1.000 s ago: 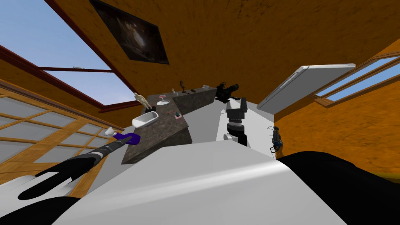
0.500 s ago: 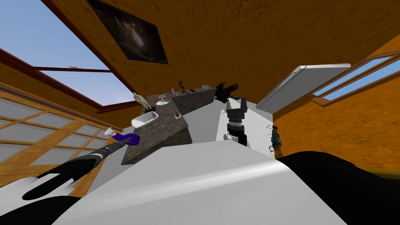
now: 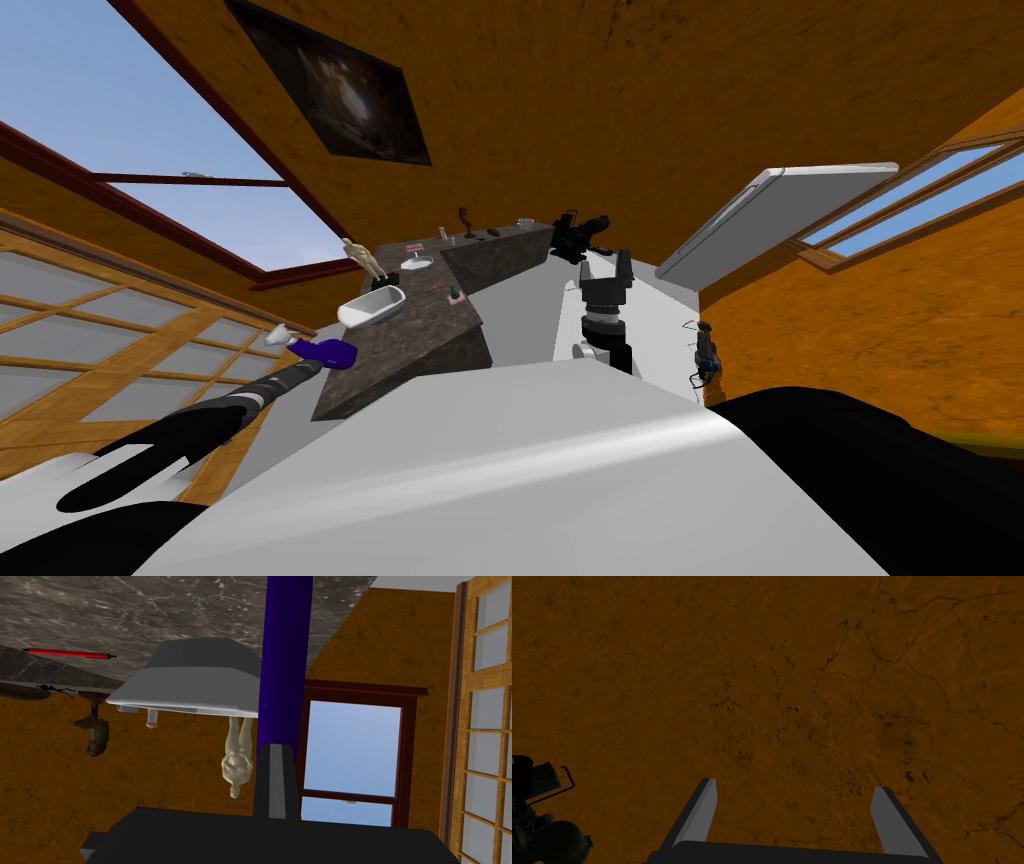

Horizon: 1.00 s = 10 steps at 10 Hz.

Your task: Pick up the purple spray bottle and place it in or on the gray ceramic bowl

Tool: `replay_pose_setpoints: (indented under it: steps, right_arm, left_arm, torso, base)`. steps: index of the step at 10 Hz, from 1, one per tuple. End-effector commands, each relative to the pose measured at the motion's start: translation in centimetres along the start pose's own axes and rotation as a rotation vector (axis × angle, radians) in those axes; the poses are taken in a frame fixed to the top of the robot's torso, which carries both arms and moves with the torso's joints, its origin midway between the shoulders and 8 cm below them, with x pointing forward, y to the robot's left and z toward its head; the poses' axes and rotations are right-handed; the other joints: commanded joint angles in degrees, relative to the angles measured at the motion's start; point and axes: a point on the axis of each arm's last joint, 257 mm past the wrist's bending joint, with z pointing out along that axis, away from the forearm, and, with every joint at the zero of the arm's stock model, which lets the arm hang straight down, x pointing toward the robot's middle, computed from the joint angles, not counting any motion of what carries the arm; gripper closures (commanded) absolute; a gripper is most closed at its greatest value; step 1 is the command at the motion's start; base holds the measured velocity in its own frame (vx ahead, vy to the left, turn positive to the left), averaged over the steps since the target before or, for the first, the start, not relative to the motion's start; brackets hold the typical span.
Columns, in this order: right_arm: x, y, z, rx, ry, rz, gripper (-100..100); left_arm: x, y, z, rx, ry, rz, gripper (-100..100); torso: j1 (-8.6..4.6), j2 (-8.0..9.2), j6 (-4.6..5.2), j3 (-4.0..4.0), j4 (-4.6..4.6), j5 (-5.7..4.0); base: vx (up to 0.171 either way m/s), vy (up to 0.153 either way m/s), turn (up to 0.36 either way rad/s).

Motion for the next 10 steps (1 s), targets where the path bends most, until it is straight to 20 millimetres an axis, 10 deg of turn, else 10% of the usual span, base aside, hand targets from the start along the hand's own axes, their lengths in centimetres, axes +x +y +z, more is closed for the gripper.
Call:
replay_pose_setpoints:
  steps: [1,2,5,6,7,9,10]
  right_arm:
    - [0.0,0.0,0.0,0.0,0.0,0.0,0]
    - [0.0,0.0,0.0,0.0,0.0,0.0,0]
    - [0.0,0.0,0.0,0.0,0.0,0.0,0]
    - [0.0,0.0,0.0,0.0,0.0,0.0,0]
    - [0.0,0.0,0.0,0.0,0.0,0.0,0]
    - [0.0,0.0,0.0,0.0,0.0,0.0,0]
    - [0.0,0.0,0.0,0.0,0.0,0.0,0]
  left_arm:
    - [0.0,0.0,0.0,0.0,0.0,0.0,0]
    - [-1.7,0.1,0.1,-0.008,-0.027,0.009,-100]
    - [-3.4,0.4,0.1,-0.015,-0.052,0.016,-100]
    - [-3.5,0.4,0.1,-0.017,-0.054,0.017,0]
    - [-3.0,1.2,0.4,-0.029,-0.056,0.011,-100]
    - [-2.9,1.3,0.4,-0.03,-0.056,0.009,-100]
    - [-2.9,1.3,0.4,-0.031,-0.056,0.01,100]
  torso:
    - [0.0,0.0,0.0,0.0,0.0,0.0]
    - [0.0,-0.01,0.0,0.0,0.0,0.0]
    - [-0.11,-0.1,-0.01,-0.06,-0.02,-0.03]
    - [-0.06,-0.06,0.0,-0.04,-0.02,-0.02]
    - [-0.02,-0.03,0.0,-0.02,-0.01,0.0]
    - [0.08,0.04,0.01,0.02,0.01,0.03]
    - [0.05,0.02,0.0,0.01,0.0,0.02]
  base:
    - [0.0,0.0,0.0]
    - [0.018,-0.011,0.045]
    - [0.019,-0.024,0.065]
    - [0.0,0.0,0.0]
    - [-0.009,0.011,-0.032]
    - [-0.011,0.013,-0.033]
    - [0.0,0.0,0.0]
